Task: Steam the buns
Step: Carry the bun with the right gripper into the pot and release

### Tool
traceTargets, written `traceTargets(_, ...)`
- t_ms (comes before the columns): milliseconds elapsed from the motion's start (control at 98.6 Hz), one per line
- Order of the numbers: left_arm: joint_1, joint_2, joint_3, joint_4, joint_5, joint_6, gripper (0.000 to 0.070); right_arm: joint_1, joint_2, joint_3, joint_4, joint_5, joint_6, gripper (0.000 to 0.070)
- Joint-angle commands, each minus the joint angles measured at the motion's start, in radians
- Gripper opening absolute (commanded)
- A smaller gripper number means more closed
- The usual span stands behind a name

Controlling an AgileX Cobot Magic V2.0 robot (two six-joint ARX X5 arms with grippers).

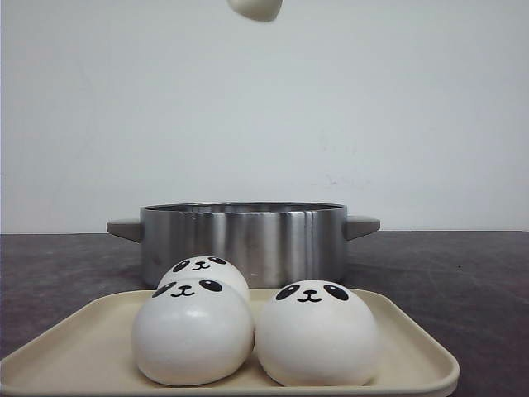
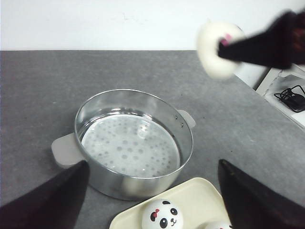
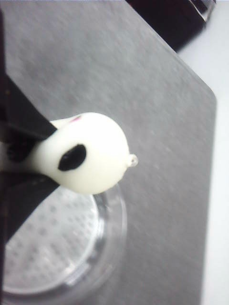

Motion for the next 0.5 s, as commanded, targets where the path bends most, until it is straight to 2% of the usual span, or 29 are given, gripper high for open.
traceTargets(0,-0.005,0.005,0.013,0.013,-0.006,0.006,0.0516,-0.015,0.077,0.026,0.005,0.003,-0.041,0.0006)
traceTargets(487,-0.005,0.006,0.013,0.000,-0.006,0.006,0.0516,-0.130,0.486,0.032,0.115,0.007,-0.048,0.0006)
